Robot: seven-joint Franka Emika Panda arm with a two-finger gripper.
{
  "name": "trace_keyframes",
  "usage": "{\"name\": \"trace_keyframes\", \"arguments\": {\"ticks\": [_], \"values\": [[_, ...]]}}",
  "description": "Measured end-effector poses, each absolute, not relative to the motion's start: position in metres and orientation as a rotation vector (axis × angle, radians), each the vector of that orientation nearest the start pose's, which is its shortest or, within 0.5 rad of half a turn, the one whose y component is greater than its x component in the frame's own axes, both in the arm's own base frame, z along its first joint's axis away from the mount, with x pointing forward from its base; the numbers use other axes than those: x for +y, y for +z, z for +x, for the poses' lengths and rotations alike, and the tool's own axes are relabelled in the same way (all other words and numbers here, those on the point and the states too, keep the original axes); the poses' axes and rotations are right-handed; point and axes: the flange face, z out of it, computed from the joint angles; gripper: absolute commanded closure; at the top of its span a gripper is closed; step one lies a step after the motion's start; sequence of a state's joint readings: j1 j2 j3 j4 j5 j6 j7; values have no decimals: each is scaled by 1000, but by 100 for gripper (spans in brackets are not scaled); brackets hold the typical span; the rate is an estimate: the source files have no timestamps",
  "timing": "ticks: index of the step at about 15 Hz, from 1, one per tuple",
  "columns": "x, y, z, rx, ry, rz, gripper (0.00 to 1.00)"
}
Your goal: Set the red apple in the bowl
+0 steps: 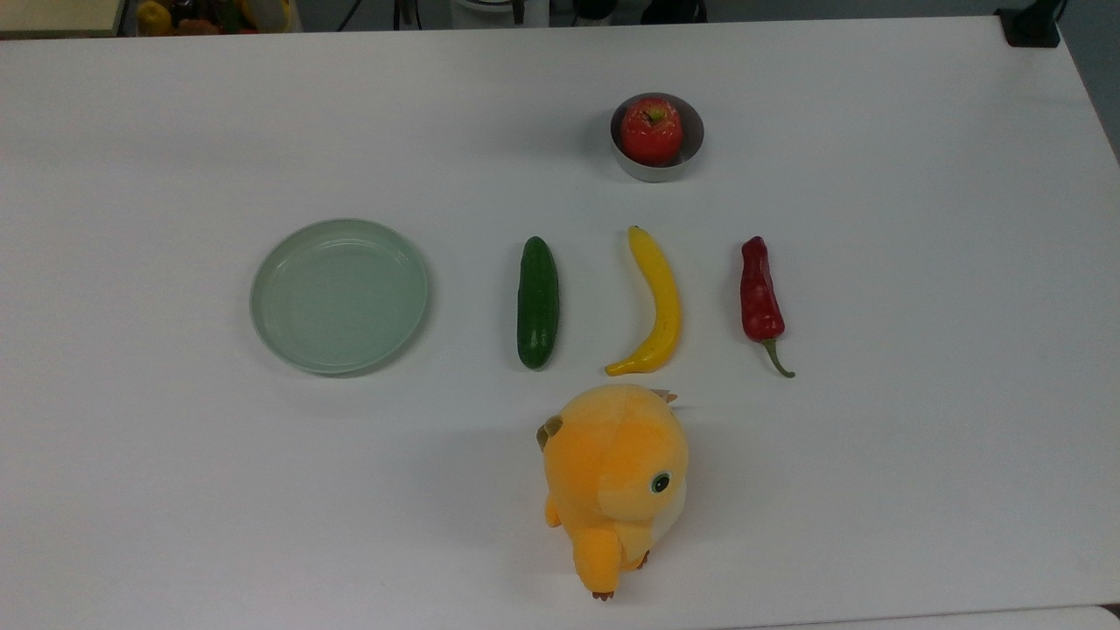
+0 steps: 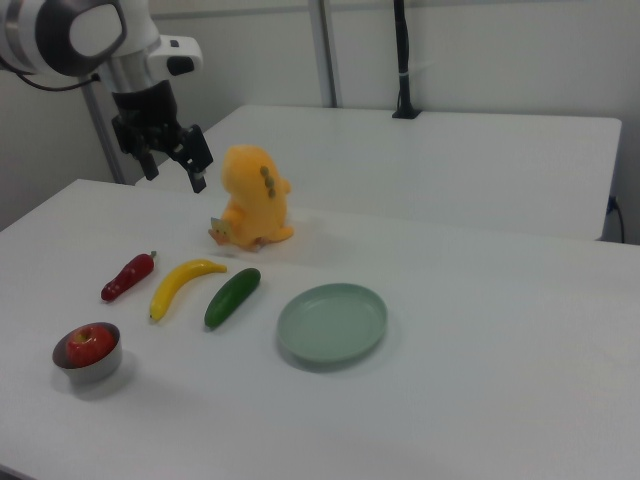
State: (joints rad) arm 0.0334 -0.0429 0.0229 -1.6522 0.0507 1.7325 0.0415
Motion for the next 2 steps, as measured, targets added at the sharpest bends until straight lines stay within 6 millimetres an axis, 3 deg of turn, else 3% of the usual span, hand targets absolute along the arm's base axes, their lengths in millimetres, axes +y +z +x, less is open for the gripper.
{"name": "trace_keyframes", "arguments": {"ticks": [2], "values": [[30, 621, 558, -13, -180, -3082, 0]]}}
